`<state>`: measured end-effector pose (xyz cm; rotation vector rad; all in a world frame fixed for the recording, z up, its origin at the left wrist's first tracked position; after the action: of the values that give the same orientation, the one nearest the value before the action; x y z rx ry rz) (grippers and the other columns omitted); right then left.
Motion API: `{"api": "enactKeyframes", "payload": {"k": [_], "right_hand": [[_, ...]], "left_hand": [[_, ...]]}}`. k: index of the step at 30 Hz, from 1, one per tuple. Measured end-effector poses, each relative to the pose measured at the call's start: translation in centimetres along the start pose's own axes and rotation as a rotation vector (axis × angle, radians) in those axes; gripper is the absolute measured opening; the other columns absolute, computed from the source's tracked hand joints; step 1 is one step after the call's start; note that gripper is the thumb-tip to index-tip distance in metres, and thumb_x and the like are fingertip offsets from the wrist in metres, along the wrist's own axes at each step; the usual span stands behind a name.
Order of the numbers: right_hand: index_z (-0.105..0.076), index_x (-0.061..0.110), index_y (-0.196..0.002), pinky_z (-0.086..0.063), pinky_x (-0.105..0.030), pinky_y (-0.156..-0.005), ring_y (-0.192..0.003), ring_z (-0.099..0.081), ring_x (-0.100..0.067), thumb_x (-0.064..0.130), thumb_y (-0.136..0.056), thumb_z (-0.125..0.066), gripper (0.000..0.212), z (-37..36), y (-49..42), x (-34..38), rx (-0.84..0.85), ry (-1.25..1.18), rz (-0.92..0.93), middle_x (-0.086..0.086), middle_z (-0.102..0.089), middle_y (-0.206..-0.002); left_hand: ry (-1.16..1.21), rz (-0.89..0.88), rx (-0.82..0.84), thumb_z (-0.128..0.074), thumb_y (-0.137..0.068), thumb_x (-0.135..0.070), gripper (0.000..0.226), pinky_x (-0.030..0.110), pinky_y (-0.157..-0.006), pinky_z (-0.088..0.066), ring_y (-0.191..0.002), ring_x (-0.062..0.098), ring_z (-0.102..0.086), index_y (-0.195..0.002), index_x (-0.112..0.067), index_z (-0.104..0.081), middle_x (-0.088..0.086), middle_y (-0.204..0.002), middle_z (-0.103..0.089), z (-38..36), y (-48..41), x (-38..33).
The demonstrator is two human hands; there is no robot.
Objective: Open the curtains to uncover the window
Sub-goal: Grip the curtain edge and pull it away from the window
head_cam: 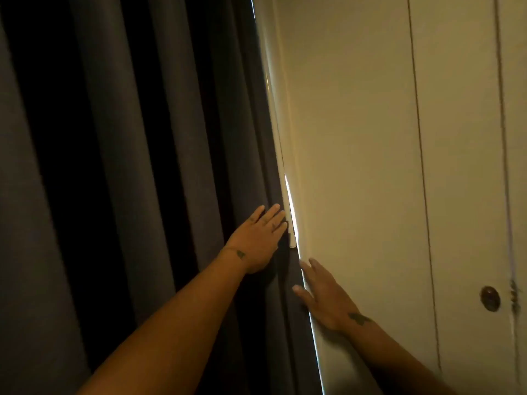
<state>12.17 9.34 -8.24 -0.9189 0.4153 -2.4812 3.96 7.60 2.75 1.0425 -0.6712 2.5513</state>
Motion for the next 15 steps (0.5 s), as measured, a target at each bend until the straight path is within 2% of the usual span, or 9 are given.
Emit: {"api": "enactKeyframes", "payload": {"k": [2,3,5,6,8,10,13,15], "right_hand": [[-0.008,0.021,-0.143,-0.013,-0.035,-0.114,-0.142,-0.006,-0.023,0.047,-0.092,-0.036,0.064,0.0,-0.8,-0.2,-0.027,-0.022,0.012,-0.008,-0.005,-0.156],[-0.008,0.021,-0.143,-0.013,-0.035,-0.114,-0.142,-0.007,-0.023,0.056,-0.089,-0.033,0.069,-0.1,-1.3,-0.3,-0.041,-0.013,0.017,-0.009,-0.006,-0.156],[-0.013,0.019,-0.142,-0.016,-0.037,-0.114,-0.142,-0.011,-0.025,0.083,-0.067,-0.008,0.099,-0.2,-2.3,-0.2,-0.087,-0.029,0.037,-0.012,-0.01,-0.155],[-0.014,0.018,-0.142,-0.017,-0.037,-0.114,-0.142,-0.012,-0.026,0.089,-0.054,0.006,0.115,-0.4,-2.8,-0.5,-0.106,-0.025,0.042,-0.012,-0.012,-0.155],[-0.013,0.017,-0.142,-0.017,-0.036,-0.114,-0.142,-0.011,-0.025,0.089,-0.045,0.015,0.125,-0.3,-3.5,-0.8,-0.13,0.008,0.054,-0.012,-0.01,-0.155],[-0.011,0.015,-0.143,-0.015,-0.034,-0.114,-0.142,-0.009,-0.024,0.088,-0.051,0.006,0.118,-0.4,-3.7,-0.3,-0.13,0.034,0.077,-0.012,-0.007,-0.155],[-0.008,0.015,-0.143,-0.013,-0.033,-0.115,-0.143,-0.006,-0.023,0.068,-0.063,-0.004,0.096,-0.9,-3.8,0.3,-0.118,0.051,0.087,-0.011,-0.004,-0.156],[-0.008,0.015,-0.143,-0.014,-0.034,-0.115,-0.143,-0.007,-0.023,0.066,-0.069,-0.009,0.09,-1.3,-3.8,0.5,-0.108,0.043,0.088,-0.01,-0.005,-0.156]], "left_hand": [[-0.025,-0.013,-0.019,-0.027,-0.104,-0.029,0.058,0.041,-0.117,0.009,-0.145,0.025,0.013,-0.153,-0.012,-0.002,0.009,-0.16,0.007,0.3,-0.9,-0.4],[-0.045,-0.016,-0.031,-0.027,-0.104,-0.029,0.058,0.042,-0.117,0.009,-0.145,0.025,0.013,-0.153,-0.012,0.0,0.01,-0.16,0.007,0.2,-1.4,-0.5],[-0.106,-0.037,-0.039,-0.027,-0.103,-0.027,0.06,0.043,-0.116,0.009,-0.145,0.026,0.014,-0.152,-0.011,0.003,0.011,-0.16,0.009,-0.2,-2.7,-0.6],[-0.136,-0.047,-0.038,-0.028,-0.103,-0.027,0.06,0.044,-0.116,0.009,-0.145,0.027,0.014,-0.152,-0.011,0.004,0.011,-0.16,0.01,-0.5,-3.4,-0.4],[-0.181,-0.04,-0.022,-0.027,-0.103,-0.028,0.061,0.045,-0.116,0.009,-0.145,0.027,0.015,-0.152,-0.011,0.005,0.011,-0.16,0.011,-1.0,-4.3,0.3],[-0.204,-0.056,-0.005,-0.027,-0.102,-0.028,0.061,0.046,-0.116,0.01,-0.145,0.026,0.016,-0.152,-0.014,0.005,0.01,-0.16,0.012,-1.8,-4.9,0.8],[-0.232,-0.09,-0.028,-0.03,-0.1,-0.024,0.064,0.048,-0.115,0.011,-0.144,0.028,0.018,-0.152,-0.02,0.005,0.01,-0.159,0.015,-2.3,-5.3,1.1],[-0.252,-0.123,-0.049,-0.033,-0.097,-0.023,0.067,0.049,-0.114,0.012,-0.143,0.029,0.019,-0.152,-0.024,0.006,0.01,-0.158,0.017,-2.5,-5.6,1.1]]}}
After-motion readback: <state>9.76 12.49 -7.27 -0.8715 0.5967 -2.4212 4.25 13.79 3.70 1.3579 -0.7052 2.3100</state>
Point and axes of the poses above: each hand's wrist, its own y-axis away from the middle knuckle, its own z-axis out of the back of the hand, x = y × z, the point moved 9 cm from there along -y, towards the middle knuckle
